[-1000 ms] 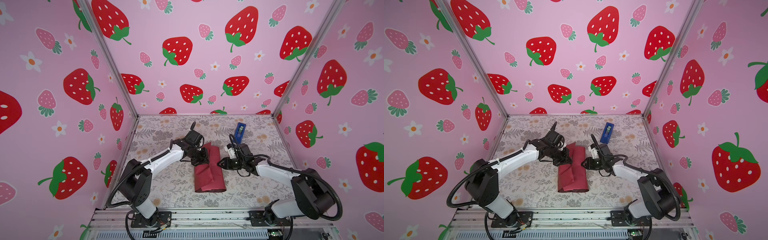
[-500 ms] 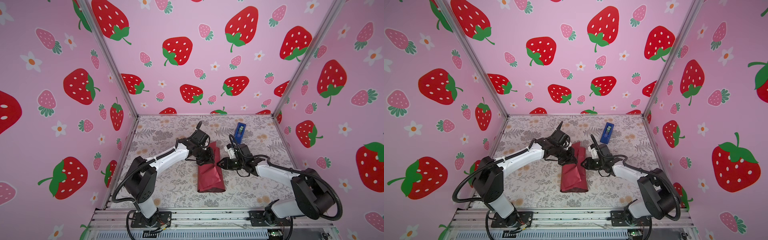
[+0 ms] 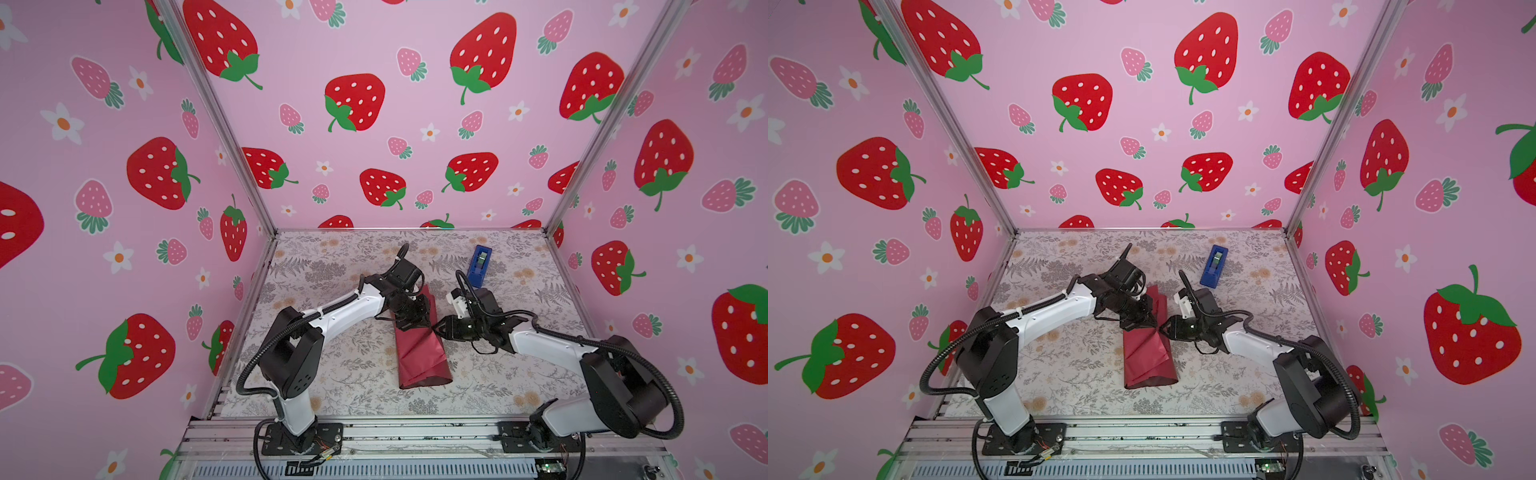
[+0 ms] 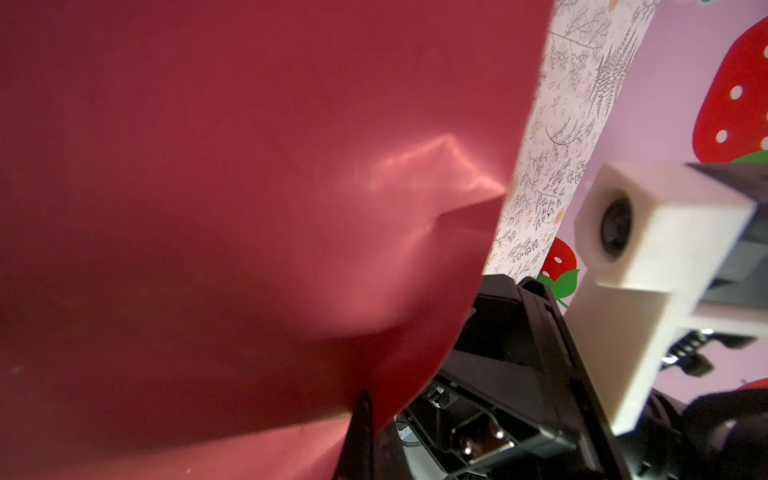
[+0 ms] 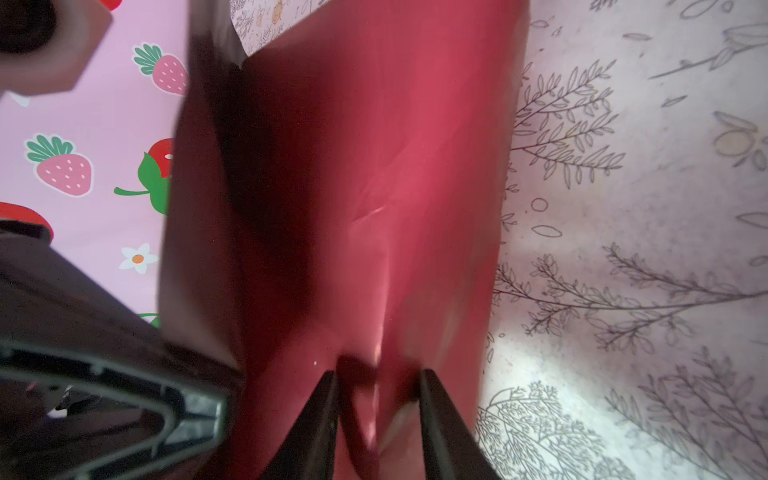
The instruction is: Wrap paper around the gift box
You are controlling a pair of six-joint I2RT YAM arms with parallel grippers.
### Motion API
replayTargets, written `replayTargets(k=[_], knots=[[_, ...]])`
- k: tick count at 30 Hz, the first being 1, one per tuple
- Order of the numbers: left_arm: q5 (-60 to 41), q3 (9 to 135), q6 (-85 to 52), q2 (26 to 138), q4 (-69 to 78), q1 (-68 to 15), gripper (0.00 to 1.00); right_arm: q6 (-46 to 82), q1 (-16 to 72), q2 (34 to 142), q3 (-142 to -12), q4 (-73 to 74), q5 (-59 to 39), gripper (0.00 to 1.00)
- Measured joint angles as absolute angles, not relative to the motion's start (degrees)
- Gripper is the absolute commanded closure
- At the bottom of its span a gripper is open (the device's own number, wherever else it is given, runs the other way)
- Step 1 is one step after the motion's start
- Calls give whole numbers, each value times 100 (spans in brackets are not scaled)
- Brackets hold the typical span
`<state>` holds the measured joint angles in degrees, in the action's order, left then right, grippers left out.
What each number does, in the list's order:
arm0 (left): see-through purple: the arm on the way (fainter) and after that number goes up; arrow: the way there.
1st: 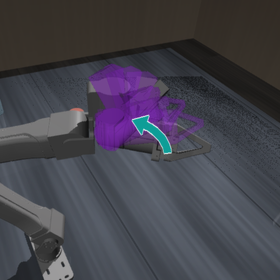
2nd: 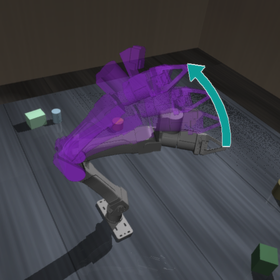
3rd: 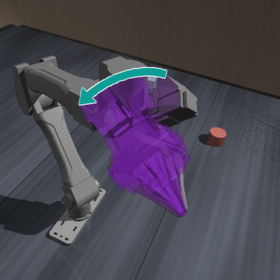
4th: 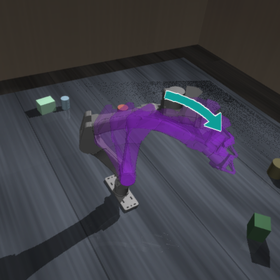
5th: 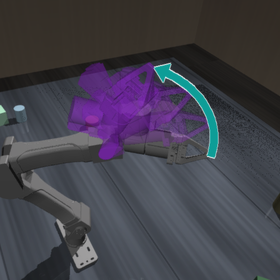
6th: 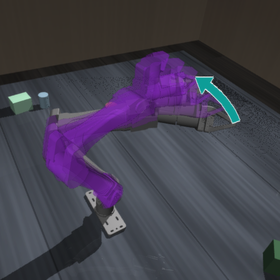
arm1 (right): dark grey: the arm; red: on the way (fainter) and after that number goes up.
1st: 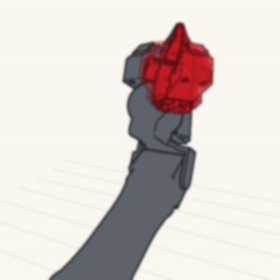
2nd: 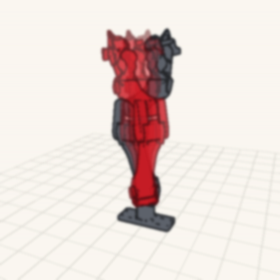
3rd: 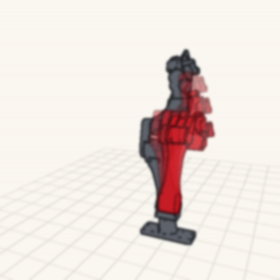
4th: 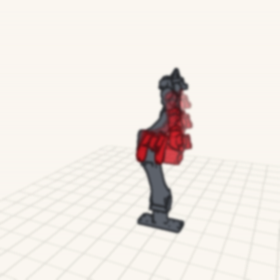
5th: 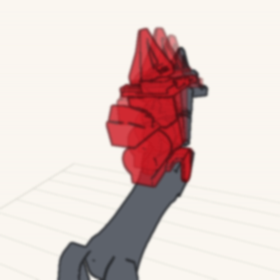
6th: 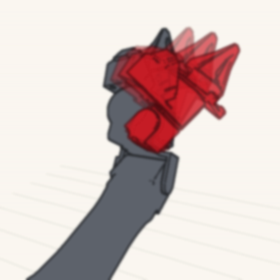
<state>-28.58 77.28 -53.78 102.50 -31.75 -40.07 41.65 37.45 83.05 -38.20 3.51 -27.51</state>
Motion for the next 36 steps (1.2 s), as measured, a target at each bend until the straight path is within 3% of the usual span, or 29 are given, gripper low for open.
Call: replayTargets(k=[17, 24, 36], knots=[[-2926, 7756, -5266, 10689, -3105, -4042, 98, 4281, 3776, 8208, -3806, 259, -2620, 63], [-2943, 7745, -5065, 10702, -3041, -4084, 98, 4263, 3568, 7596, -3806, -178, -2635, 59], [-2952, 7822, -4521, 10739, -3201, -4084, 99, 4327, 3369, 7533, -3065, 137, -3044, 67]])
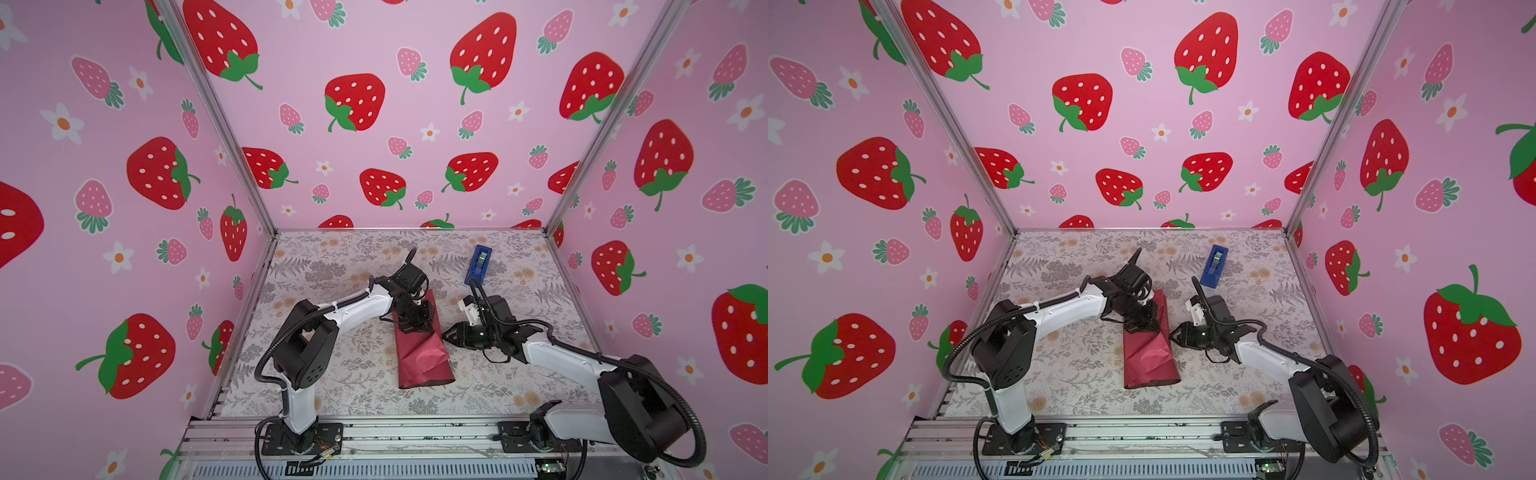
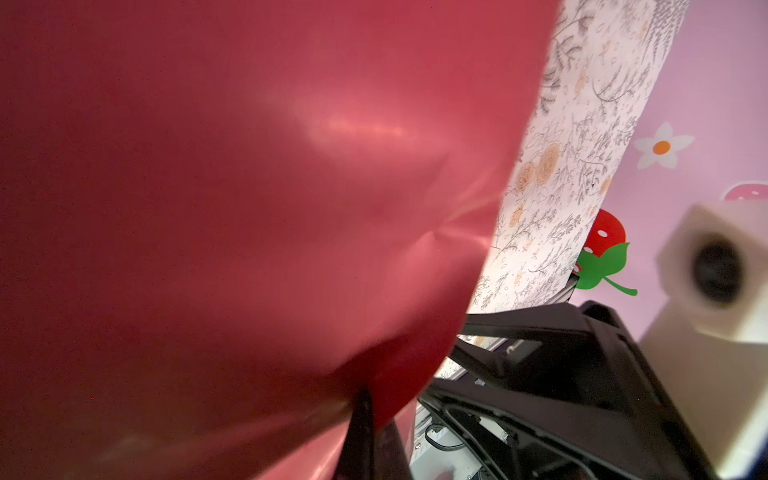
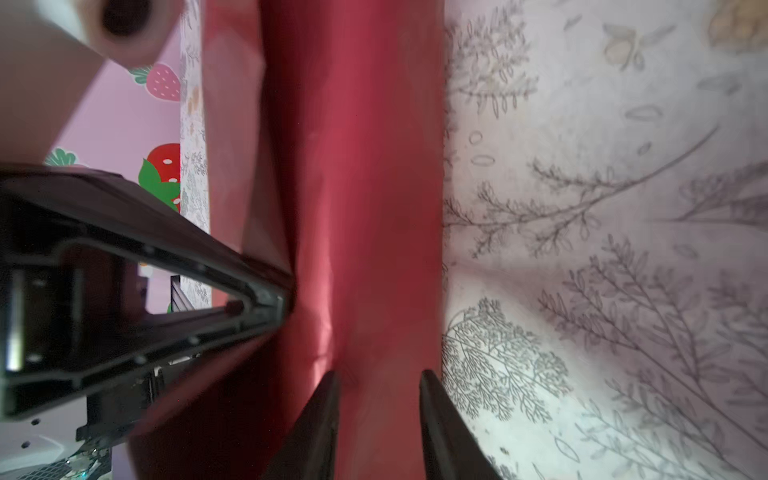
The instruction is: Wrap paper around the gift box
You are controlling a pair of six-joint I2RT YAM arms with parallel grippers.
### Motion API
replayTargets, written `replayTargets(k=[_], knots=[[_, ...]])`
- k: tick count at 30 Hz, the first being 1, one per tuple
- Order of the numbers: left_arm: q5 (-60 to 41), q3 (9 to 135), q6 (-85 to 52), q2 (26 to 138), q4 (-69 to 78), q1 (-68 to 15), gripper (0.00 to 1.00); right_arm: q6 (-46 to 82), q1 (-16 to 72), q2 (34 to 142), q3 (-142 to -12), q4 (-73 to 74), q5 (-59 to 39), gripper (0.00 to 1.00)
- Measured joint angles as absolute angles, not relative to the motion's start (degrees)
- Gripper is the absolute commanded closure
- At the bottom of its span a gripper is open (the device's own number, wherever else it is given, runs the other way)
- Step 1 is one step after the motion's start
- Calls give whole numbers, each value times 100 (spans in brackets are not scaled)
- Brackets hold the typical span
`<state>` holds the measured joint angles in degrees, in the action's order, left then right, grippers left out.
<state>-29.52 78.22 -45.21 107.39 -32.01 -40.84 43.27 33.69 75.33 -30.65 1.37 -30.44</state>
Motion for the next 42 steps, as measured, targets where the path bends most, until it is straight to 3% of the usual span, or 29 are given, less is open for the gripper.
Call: replayTargets(k=[15, 18, 21, 31, 42], knots=[[-2821, 8162, -3848, 10816, -4132, -4141, 99, 5037, 3933, 7067, -2709, 810, -3404, 71], [-2786, 8162, -3767, 10803, -4178, -4165, 99, 5089, 3920, 6912, -2709, 631, -3173, 63], [-2777, 8162, -3747, 10803, -4189, -4169, 99, 5124, 3872, 6851, -2714, 624, -3022, 62], [-2757, 8162, -3747, 10798, -4189, -4180, 99, 5120, 3798, 7636, -2891, 987, -3133, 63], [-2530, 8165, -3809, 10722, -4313, -4195, 99, 5118, 3769, 8193, -2995, 1603, -3369, 71]])
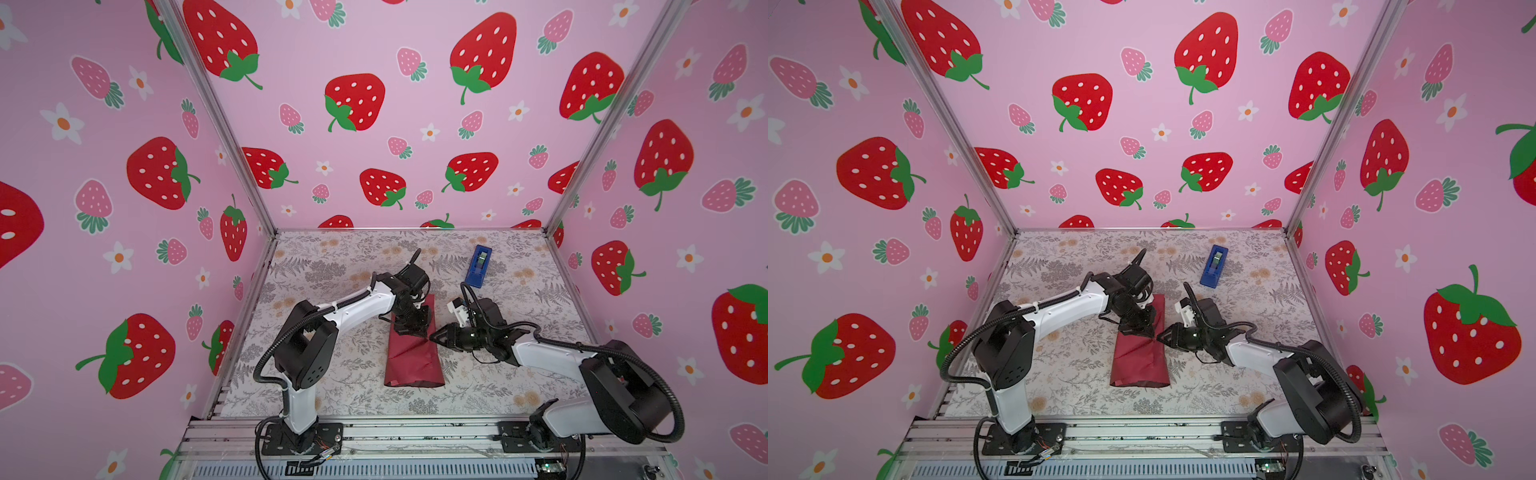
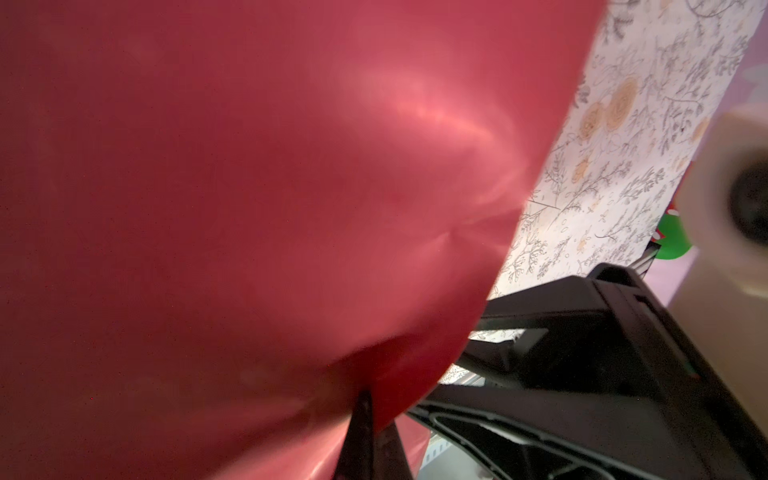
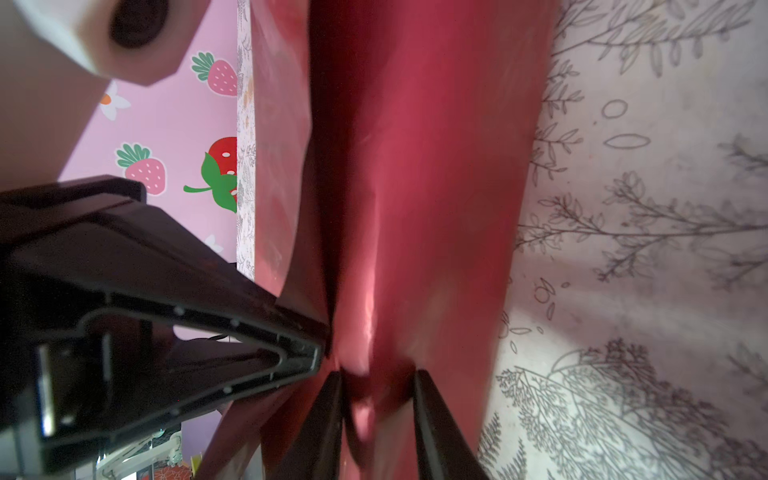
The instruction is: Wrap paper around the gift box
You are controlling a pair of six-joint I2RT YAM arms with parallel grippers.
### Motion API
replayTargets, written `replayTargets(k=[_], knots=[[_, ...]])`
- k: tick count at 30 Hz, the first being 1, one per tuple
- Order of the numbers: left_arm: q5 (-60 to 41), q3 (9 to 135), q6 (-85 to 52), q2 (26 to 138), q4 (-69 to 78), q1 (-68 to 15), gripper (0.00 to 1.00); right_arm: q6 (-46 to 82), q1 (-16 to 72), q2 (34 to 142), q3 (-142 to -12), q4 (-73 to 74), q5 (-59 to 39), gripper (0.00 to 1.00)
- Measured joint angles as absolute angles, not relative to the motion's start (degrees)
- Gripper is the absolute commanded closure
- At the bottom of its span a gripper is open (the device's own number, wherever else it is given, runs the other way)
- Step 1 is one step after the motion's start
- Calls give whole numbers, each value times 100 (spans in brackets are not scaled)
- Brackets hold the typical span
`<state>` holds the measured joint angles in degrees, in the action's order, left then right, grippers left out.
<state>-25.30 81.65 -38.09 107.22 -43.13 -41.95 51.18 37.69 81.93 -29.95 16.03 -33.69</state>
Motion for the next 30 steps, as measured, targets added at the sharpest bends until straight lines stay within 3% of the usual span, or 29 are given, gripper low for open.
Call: replayTargets(k=[12, 30], knots=[[-2187, 8211, -4042, 10245, -4613, -4313, 99, 5122, 3769, 8248, -2995, 1739, -3393, 72], [-2355, 8302, -4399, 10818, -4200, -4296, 99, 5162, 3787, 8169, -2956, 1743, -3306, 73]])
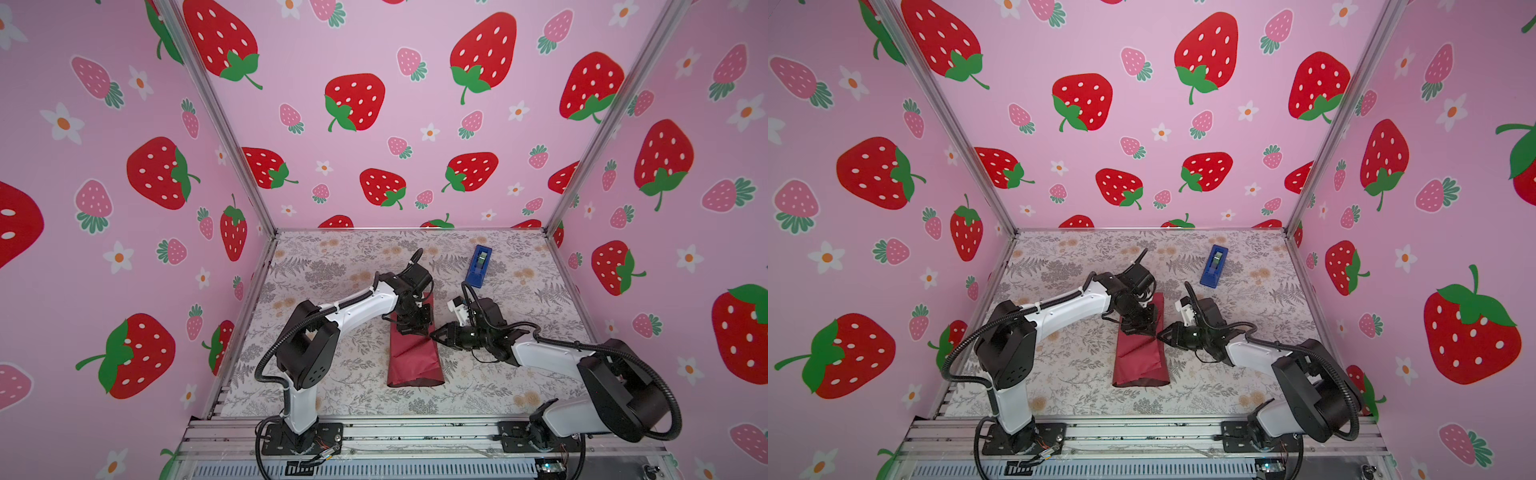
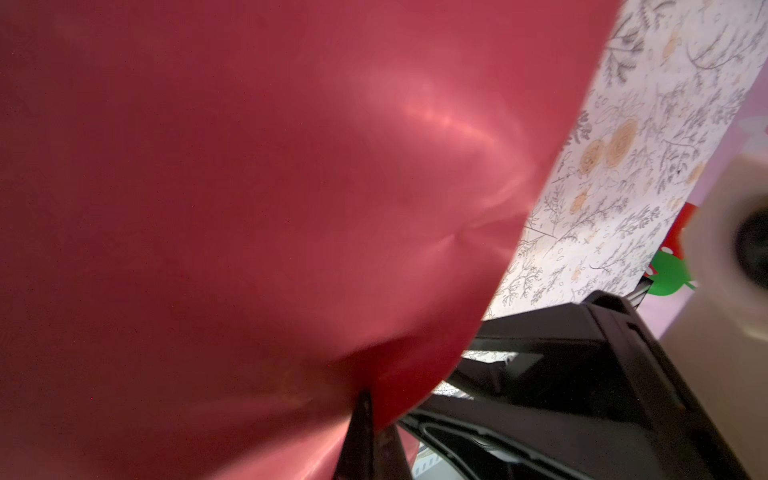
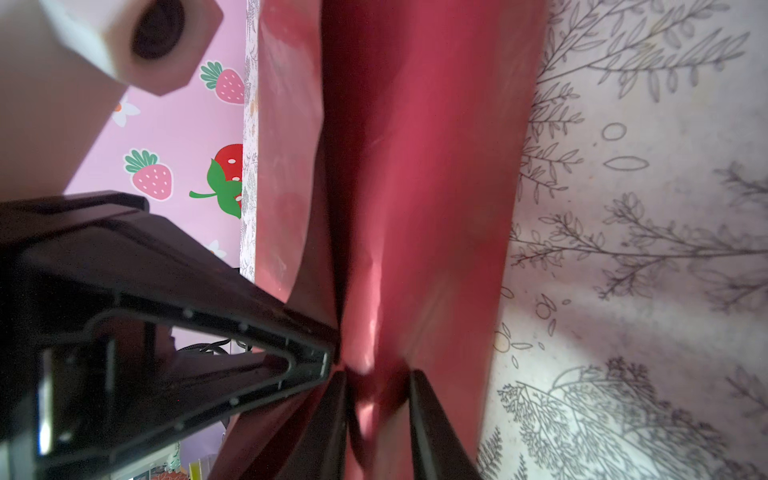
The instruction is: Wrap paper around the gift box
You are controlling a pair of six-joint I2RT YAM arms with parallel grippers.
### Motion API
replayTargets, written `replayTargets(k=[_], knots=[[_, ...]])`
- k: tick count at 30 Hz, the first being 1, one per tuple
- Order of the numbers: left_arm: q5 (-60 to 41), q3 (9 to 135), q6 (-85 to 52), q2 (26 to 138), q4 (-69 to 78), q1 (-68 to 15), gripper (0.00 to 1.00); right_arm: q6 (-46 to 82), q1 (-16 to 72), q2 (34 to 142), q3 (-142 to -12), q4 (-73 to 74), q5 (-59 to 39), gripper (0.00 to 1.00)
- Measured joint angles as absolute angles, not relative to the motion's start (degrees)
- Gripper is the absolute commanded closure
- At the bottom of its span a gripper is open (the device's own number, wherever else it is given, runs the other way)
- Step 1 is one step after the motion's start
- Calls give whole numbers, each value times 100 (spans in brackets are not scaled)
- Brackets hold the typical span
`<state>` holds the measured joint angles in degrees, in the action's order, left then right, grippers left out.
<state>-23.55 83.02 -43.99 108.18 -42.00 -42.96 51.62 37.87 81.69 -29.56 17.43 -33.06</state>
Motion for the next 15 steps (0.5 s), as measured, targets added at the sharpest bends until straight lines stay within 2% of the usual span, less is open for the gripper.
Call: replayTargets(k=[15], knots=[[-2561, 7883, -4687, 10634, -3658, -4228, 99, 5188, 3798, 8160, -2952, 1739, -3271, 74]])
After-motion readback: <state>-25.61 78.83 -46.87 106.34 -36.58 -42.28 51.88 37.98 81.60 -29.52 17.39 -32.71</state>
